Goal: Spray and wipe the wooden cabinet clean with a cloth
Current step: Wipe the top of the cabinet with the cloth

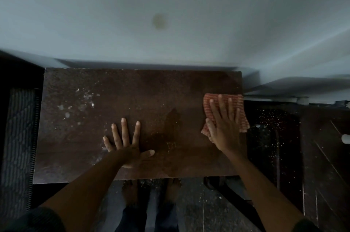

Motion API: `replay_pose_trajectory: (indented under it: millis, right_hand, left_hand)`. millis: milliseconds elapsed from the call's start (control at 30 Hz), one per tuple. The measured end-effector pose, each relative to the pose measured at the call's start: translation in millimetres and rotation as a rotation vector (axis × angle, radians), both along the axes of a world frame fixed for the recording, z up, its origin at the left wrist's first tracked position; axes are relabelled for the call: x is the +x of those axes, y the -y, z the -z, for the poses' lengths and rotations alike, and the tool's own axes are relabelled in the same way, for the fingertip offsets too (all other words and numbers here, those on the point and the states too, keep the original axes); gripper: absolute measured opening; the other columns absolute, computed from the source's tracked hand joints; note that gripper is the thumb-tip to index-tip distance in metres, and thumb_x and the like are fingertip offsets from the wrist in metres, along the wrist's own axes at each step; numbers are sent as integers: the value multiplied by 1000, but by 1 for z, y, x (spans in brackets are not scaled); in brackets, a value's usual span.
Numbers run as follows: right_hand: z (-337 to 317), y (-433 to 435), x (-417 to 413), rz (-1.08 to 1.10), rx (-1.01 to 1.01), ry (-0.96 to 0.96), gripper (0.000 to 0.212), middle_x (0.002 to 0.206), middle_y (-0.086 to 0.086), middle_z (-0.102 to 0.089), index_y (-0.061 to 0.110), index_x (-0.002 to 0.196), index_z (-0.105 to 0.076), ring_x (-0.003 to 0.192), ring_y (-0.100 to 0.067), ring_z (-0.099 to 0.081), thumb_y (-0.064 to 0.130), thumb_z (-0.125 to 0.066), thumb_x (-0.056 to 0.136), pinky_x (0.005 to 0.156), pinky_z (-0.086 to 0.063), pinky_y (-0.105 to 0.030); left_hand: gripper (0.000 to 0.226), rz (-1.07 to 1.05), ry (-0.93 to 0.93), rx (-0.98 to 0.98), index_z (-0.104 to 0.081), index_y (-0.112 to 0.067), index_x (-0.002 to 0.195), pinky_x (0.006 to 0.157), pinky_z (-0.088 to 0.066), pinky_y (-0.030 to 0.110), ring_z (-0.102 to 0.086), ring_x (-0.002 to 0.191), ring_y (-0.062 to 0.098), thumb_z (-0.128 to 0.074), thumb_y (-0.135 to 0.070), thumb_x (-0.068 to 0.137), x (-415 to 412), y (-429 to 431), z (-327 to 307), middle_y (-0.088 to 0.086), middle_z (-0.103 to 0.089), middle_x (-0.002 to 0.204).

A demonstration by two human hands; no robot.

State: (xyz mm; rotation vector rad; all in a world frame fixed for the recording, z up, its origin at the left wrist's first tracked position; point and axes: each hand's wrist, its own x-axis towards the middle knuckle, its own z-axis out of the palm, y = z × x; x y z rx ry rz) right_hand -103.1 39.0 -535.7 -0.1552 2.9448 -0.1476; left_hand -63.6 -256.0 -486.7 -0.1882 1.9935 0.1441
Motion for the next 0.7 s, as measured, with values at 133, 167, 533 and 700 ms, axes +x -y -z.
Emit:
replay_pose_trajectory:
  millis: [133, 167, 533, 700]
  right_hand:
    - [-6, 7, -33, 381, 2, 20, 67, 157, -13, -13, 20, 149, -21, 143, -40, -9, 49, -17, 88, 115, -8, -55]
    - [-8, 11, -45, 451, -1, 28, 70, 157, -13, -12, 20, 149, -20, 143, -40, -8, 51, -14, 87, 115, -7, -54]
    - [-5, 38, -63, 92, 24, -10, 65, 156, -10, -18, 21, 148, -23, 142, -42, -12, 47, -26, 88, 111, -9, -62]
    - [-4, 36, 9, -203, -24, 10, 65, 158, -6, -11, 24, 149, -17, 145, -32, -3, 50, -28, 91, 114, -7, -56]
  left_hand:
    - [104, 6, -1, 0, 40, -35, 133, 109, 12, 62, 43, 130, 38, -31, -82, 74, 1, 3, 2, 9, 54, 137]
    - [104, 6, -1, 1, 39, -35, 134, 109, 12, 62, 43, 130, 38, -32, -81, 74, 1, 2, 1, 9, 54, 137]
    - [104, 17, 2, -7, 40, -35, 133, 109, 13, 62, 43, 130, 38, -33, -81, 74, 1, 2, 0, 9, 55, 136]
    - [105, 26, -19, -13, 39, -35, 134, 109, 12, 62, 42, 131, 38, -31, -83, 72, 3, 3, 3, 9, 53, 138]
